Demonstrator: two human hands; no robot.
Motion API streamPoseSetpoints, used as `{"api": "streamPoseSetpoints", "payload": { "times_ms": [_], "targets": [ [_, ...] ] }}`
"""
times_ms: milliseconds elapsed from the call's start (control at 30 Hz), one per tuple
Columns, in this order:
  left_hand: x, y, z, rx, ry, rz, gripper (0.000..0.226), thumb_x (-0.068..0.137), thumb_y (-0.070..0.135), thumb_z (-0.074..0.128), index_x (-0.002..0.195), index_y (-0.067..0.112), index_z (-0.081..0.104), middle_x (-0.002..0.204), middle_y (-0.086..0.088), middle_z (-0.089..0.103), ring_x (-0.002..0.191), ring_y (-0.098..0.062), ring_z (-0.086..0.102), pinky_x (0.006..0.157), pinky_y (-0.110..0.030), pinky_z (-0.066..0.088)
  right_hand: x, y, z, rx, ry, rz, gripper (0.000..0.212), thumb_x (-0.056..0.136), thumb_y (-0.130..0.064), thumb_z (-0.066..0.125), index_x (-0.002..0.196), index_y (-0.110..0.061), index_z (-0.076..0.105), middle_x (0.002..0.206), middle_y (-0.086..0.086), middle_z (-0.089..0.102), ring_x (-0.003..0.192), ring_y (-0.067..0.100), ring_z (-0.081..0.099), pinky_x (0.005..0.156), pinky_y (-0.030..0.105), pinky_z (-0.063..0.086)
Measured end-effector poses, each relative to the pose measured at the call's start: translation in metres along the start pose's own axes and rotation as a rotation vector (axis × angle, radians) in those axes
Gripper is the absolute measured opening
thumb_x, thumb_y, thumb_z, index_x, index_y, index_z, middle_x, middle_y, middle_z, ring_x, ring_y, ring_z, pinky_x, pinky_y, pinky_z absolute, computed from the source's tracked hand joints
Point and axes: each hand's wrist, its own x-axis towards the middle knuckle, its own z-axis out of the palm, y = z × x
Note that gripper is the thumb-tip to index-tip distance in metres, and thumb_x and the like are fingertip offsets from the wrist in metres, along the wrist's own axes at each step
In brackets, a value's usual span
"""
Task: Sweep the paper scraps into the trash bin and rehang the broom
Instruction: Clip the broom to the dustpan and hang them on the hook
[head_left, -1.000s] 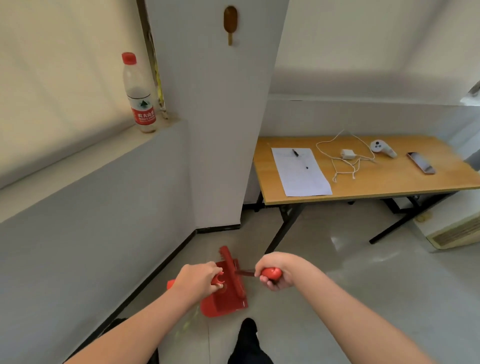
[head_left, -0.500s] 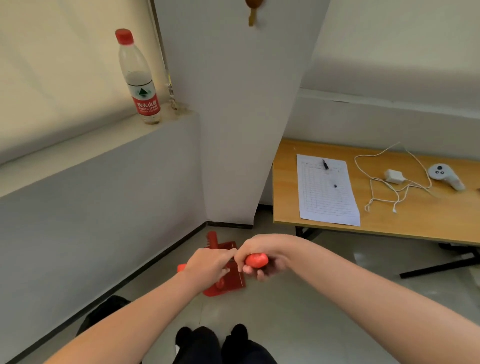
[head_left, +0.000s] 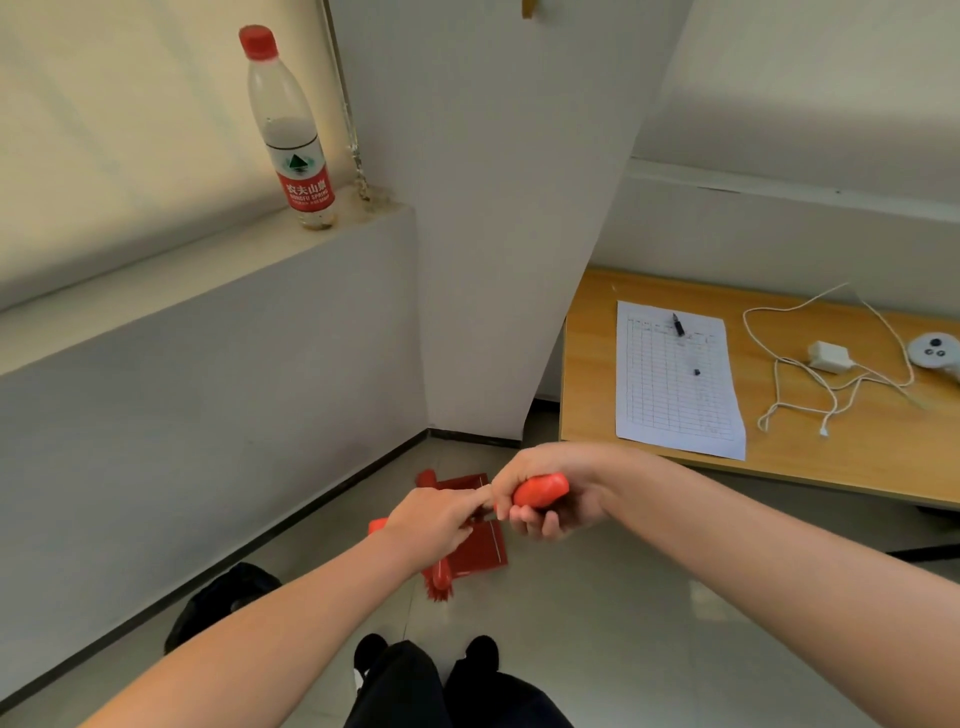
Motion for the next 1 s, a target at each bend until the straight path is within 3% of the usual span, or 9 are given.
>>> {"api": "streamPoseSetpoints", "payload": {
  "times_ms": [100,200,267,367,467,567,667,833,1000],
  "targets": [
    [0.006,0.004,-0.001,0.048,-0.048,-0.056,0.006,0.094,0.02,0.055,0.1,0.024,0.057,0.101,-0.005,0.069,0.098,-0.03,0.066,0.06,-0.027,0.03,-0.004,-0.002,0.003,-0.046,0.004,-0.021,0.007,0.084,-0.007,0.049,0.077,-0.006,0.049,0.049,0.002,0.049,0.03,0.005,0.044,0.029,0.011,0.033],
    [0.008,0.005,-0.008,0.073,-0.062,-0.081,0.012,0.093,0.021,0.056,0.098,0.03,0.05,0.101,0.0,0.065,0.1,-0.026,0.063,0.058,-0.028,0.028,-0.015,-0.007,0.001,-0.206,0.023,-0.089,0.015,0.086,-0.016,0.048,0.078,-0.004,0.053,0.05,0.003,0.052,0.033,0.008,0.045,0.034,0.012,0.037],
    [0.009,0.0,-0.022,0.037,-0.023,-0.086,0.021,0.089,0.022,0.06,0.102,0.032,0.046,0.106,0.004,0.069,0.1,-0.023,0.064,0.062,-0.03,0.034,-0.022,-0.009,-0.004,-0.302,0.109,-0.254,0.03,0.092,-0.023,0.042,0.095,0.001,0.06,0.064,0.007,0.06,0.044,0.012,0.055,0.043,0.019,0.048],
    [0.02,-0.01,-0.065,-0.004,0.021,-0.185,0.03,0.085,0.029,0.067,0.114,0.031,0.058,0.11,0.01,0.07,0.105,-0.017,0.065,0.077,-0.029,0.046,-0.033,-0.007,-0.008,-0.396,0.315,-0.607,0.039,0.097,-0.025,0.04,0.133,-0.019,0.051,0.106,-0.002,0.06,0.088,0.009,0.063,0.075,0.028,0.058],
    [0.033,-0.006,-0.12,-0.007,0.053,-0.183,0.031,0.085,0.038,0.071,0.111,0.027,0.06,0.086,0.019,0.063,0.1,-0.014,0.065,0.065,-0.016,0.039,-0.038,-0.01,-0.003,-0.493,0.442,-0.925,0.057,0.092,-0.032,0.053,0.145,-0.032,0.032,0.13,-0.012,0.041,0.124,0.002,0.042,0.109,0.031,0.038],
    [0.041,0.015,-0.166,0.041,0.024,-0.142,0.025,0.084,0.048,0.071,0.091,0.03,0.055,0.072,0.021,0.052,0.077,-0.004,0.057,0.061,-0.011,0.033,-0.049,-0.028,0.003,-0.158,0.538,-1.158,0.046,0.093,-0.039,0.056,0.137,-0.031,0.046,0.132,-0.013,0.054,0.121,0.001,0.05,0.099,0.019,0.041],
    [0.05,0.033,-0.194,0.035,0.029,-0.155,0.029,0.085,0.056,0.067,0.072,0.037,0.049,0.065,0.017,0.054,0.061,0.001,0.053,0.058,-0.014,0.037,-0.065,-0.055,0.0,0.032,0.662,-1.282,0.022,0.096,-0.034,0.051,0.112,-0.022,0.061,0.104,-0.002,0.07,0.101,0.001,0.061,0.078,0.012,0.043],
    [0.075,0.04,-0.222,0.164,0.276,-0.2,0.033,0.096,0.052,0.048,0.099,0.02,0.056,0.072,0.013,0.058,0.064,-0.007,0.061,0.057,-0.02,0.04,-0.072,-0.1,-0.016,0.081,0.817,-1.323,0.023,0.099,-0.035,0.047,0.101,-0.018,0.063,0.086,0.001,0.069,0.087,0.014,0.065,0.079,0.026,0.051],
    [0.114,0.029,-0.236,0.202,0.283,-0.194,0.039,0.1,0.042,0.04,0.124,0.012,0.049,0.099,-0.004,0.073,0.088,-0.027,0.071,0.071,-0.033,0.049,-0.06,-0.141,-0.041,0.105,0.959,-1.289,0.023,0.098,-0.036,0.048,0.097,-0.019,0.063,0.082,0.0,0.07,0.082,0.016,0.066,0.081,0.036,0.054]
  ]
}}
